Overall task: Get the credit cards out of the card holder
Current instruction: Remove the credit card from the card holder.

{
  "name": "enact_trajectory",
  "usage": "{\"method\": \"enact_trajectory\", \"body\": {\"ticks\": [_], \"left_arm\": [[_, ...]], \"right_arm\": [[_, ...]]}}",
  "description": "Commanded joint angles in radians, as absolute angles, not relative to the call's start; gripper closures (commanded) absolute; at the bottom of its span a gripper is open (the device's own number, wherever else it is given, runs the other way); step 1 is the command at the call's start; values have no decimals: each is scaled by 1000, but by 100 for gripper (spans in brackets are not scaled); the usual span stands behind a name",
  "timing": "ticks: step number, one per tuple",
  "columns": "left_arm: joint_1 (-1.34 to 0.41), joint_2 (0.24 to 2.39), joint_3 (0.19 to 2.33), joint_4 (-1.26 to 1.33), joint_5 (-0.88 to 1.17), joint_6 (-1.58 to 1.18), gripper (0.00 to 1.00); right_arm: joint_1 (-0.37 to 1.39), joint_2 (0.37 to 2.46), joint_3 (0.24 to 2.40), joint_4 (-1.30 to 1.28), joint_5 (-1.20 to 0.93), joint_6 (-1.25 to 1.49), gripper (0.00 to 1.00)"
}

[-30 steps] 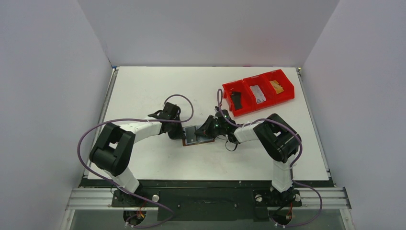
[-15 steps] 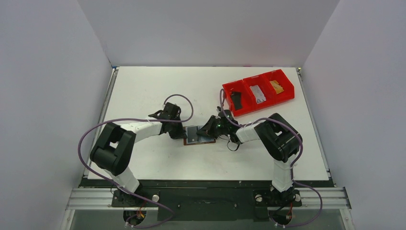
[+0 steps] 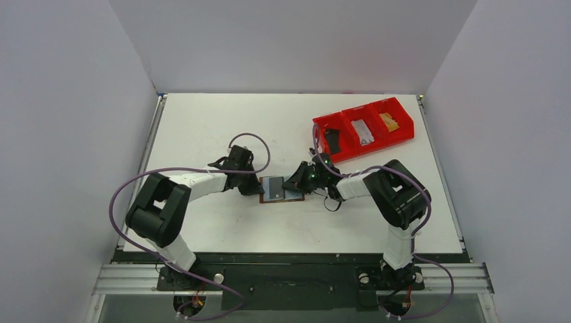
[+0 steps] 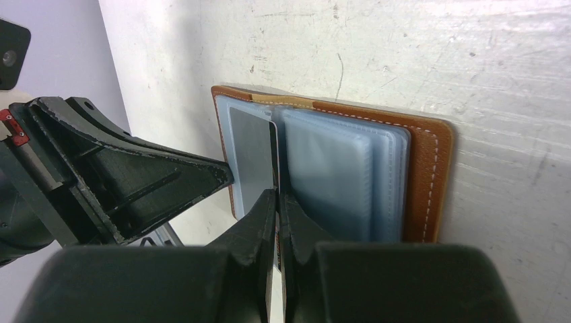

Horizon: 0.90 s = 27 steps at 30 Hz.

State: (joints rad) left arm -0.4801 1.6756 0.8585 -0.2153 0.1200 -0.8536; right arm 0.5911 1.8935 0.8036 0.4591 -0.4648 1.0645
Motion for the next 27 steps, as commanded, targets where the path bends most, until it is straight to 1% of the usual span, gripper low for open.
{"method": "enact_trajectory", "body": {"ticks": [1, 11, 27], "left_arm": [[-475, 1727, 794, -284, 41, -842, 100], [-469, 1725, 783, -286, 26, -849, 100], [-449, 1724, 762, -281, 26, -847, 100]], "right_arm": [[576, 1853, 782, 442, -449, 1005, 100], [565, 1837, 780, 380, -430, 970, 100], [513, 1831, 750, 393, -466, 954, 100]]}}
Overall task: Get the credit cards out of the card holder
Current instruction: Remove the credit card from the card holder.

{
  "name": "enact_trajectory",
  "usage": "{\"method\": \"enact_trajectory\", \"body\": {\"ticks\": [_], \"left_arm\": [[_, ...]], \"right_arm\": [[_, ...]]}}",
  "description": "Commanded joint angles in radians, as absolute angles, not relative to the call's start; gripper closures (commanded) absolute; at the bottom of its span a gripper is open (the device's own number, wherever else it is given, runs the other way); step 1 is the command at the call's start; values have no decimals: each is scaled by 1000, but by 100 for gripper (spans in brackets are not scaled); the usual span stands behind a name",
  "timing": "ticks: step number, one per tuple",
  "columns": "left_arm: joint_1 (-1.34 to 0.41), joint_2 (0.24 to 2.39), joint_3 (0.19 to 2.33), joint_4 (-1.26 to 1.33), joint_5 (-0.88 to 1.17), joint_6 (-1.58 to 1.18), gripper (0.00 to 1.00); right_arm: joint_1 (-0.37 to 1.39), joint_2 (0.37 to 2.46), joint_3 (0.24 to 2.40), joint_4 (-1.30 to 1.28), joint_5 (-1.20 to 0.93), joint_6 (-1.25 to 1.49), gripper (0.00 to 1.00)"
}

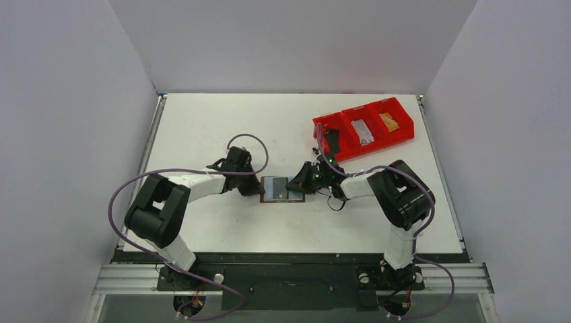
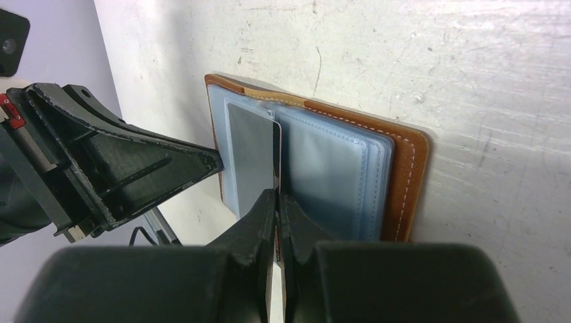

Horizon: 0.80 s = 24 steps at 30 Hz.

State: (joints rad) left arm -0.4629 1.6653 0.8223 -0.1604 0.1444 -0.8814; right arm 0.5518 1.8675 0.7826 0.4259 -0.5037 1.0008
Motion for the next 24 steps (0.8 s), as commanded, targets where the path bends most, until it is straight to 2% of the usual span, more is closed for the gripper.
{"method": "enact_trajectory", "body": {"ticks": [1, 12, 24], "left_arm": [[-449, 1723, 762, -280, 26, -847, 100], [-449, 1724, 763, -281, 28, -844, 100], [-449, 1705, 760, -283, 28, -842, 100]], "right_arm": [[510, 1833, 747, 400, -473, 954, 100], [495, 1833, 730, 447, -509, 982, 97], [474, 1792, 733, 352, -492, 918, 100]]}}
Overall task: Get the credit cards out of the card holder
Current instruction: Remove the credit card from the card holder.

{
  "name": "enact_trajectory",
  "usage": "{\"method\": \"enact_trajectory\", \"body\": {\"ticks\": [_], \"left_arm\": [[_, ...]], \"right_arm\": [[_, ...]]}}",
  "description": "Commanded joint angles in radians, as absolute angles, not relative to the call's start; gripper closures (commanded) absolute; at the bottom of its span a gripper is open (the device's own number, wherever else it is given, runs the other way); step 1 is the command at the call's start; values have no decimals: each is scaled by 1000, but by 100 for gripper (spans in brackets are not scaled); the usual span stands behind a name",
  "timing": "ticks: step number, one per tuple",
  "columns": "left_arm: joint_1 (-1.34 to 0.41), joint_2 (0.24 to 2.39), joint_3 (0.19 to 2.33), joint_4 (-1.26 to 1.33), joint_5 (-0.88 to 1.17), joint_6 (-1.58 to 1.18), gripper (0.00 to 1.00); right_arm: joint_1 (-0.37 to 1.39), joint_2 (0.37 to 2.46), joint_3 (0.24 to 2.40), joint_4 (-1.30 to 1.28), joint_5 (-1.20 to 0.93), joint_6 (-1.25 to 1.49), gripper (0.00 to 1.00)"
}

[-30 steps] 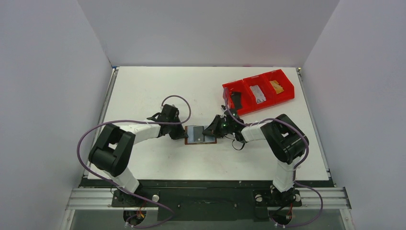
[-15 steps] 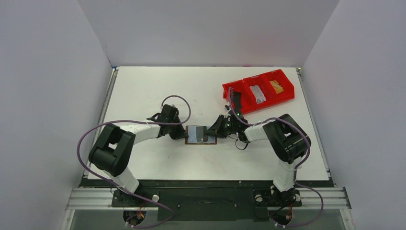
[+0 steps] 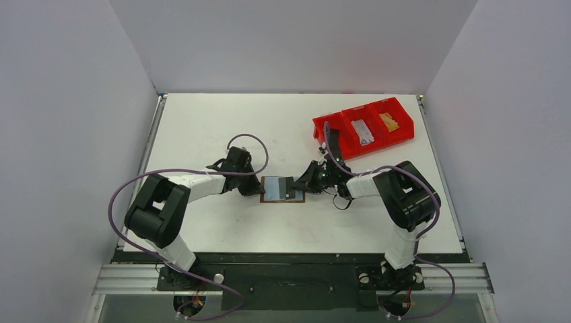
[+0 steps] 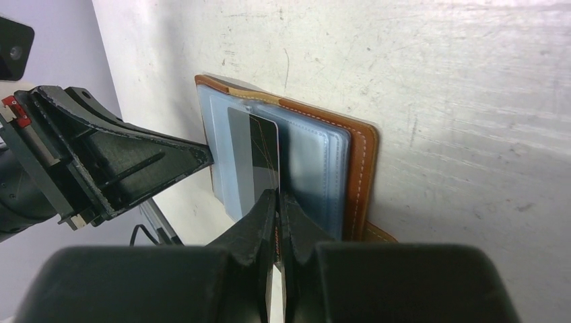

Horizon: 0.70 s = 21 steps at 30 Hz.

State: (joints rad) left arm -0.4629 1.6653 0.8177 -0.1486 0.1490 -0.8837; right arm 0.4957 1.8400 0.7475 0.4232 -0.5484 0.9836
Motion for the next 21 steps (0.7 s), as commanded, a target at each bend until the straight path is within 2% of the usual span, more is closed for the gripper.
{"method": "enact_trajectory", "body": {"ticks": [1, 21], "left_arm": [[-449, 1701, 757, -284, 26, -841, 100], [-449, 1573, 789, -323, 71, -781, 100]], "right_arm": [[474, 1777, 735, 342, -485, 905, 100], [470, 1597, 802, 74, -425, 808, 100]]}}
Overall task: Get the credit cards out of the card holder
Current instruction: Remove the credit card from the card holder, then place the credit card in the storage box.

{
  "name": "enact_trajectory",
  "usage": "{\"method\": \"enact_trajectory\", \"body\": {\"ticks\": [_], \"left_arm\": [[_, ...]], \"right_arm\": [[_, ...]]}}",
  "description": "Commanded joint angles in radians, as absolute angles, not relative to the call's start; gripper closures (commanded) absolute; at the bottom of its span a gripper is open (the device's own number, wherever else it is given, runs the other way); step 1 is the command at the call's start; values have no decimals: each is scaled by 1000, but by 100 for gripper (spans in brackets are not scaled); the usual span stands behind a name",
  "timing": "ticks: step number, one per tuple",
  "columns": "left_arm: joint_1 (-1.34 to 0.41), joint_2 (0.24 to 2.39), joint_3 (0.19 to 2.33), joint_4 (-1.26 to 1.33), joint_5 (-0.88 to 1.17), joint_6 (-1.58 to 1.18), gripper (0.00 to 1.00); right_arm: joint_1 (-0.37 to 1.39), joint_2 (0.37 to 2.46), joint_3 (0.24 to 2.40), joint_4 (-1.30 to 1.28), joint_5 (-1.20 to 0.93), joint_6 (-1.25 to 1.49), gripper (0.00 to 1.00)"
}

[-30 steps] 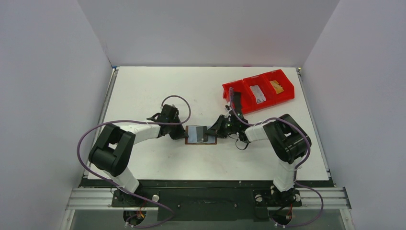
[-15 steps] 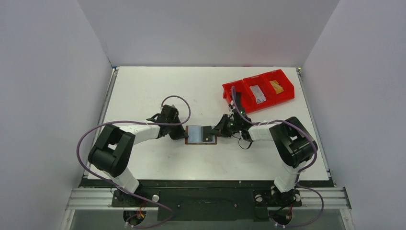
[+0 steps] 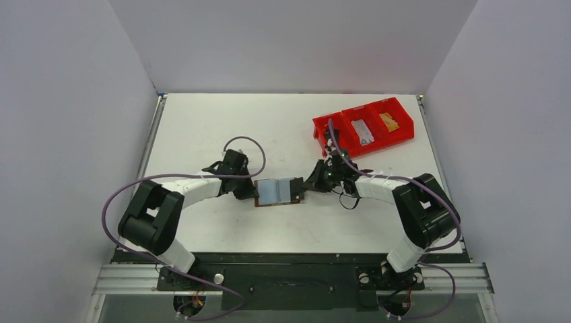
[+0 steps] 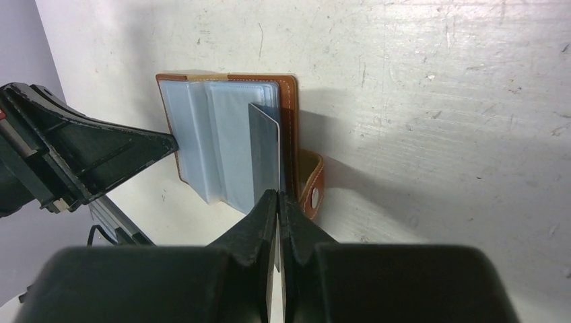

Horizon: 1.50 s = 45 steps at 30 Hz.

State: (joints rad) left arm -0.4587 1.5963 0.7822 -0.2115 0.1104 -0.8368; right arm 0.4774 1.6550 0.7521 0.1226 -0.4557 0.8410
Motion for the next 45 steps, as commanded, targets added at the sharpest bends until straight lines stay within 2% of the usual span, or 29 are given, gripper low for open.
{"method": "enact_trajectory", "body": {"ticks": [1, 8, 12, 18, 26, 29, 36, 41, 43, 44, 45], "left_arm": [[-449, 1563, 803, -326, 77, -776, 100], [-449, 1512, 883, -380, 94, -750, 74], [-449, 1485, 923, -406, 103, -734, 66], [-449, 1438, 943, -359, 183, -734, 61], [-428, 1383, 899, -144, 452, -824, 60], [-417, 1372, 875, -38, 532, -865, 56], [-414, 1381, 848, 96, 640, -931, 55], [-413, 1377, 809, 209, 696, -1015, 56], [-411, 1377, 798, 236, 706, -1036, 64], [-407, 1377, 789, 252, 710, -1043, 75], [-404, 1375, 784, 262, 719, -1055, 80]], "right_arm": [[470, 1592, 806, 67, -425, 806, 100], [470, 1558, 851, 13, -426, 804, 100], [470, 1544, 871, 3, -428, 801, 100], [471, 1515, 884, -14, -470, 832, 100], [476, 1458, 889, 137, -595, 997, 100], [483, 1444, 884, 217, -635, 1053, 100], [516, 1454, 879, 390, -683, 1195, 100], [543, 1473, 899, 413, -685, 1215, 100], [547, 1477, 901, 415, -683, 1216, 100], [546, 1479, 901, 415, -681, 1214, 100], [546, 1480, 900, 416, -679, 1212, 100]]}}
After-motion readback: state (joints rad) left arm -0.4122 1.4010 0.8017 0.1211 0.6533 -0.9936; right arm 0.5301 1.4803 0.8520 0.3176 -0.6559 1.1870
